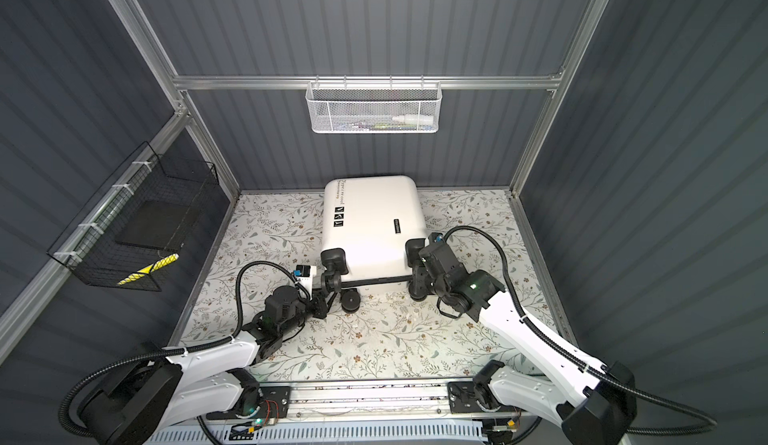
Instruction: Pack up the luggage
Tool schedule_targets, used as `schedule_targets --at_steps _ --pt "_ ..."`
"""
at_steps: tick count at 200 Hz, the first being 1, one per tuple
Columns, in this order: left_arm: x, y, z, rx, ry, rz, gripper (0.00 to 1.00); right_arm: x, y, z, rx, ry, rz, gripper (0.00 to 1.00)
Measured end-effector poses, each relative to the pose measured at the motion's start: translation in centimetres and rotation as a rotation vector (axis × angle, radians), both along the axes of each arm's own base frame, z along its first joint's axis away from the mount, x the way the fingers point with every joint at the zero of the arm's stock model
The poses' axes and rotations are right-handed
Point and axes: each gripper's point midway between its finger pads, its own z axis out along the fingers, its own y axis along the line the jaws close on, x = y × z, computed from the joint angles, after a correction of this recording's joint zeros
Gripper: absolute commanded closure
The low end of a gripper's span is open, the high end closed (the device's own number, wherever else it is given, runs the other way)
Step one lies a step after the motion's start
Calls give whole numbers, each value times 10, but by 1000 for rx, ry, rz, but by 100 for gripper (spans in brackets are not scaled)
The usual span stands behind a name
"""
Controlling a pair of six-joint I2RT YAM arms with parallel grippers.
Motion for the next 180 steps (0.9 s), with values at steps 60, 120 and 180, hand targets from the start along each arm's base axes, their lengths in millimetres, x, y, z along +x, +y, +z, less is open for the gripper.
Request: schedule_targets --at_steps 60,120,180 --pt "1 -1 2 -6 -8 -1 88 0 0 0 0 1 0 96" --pt "-2 -2 7 -10 -18 -10 98 0 1 3 5 1 2 97" --pt "-11 6 12 -2 -19 -8 100 0 2 11 15 -3 4 99"
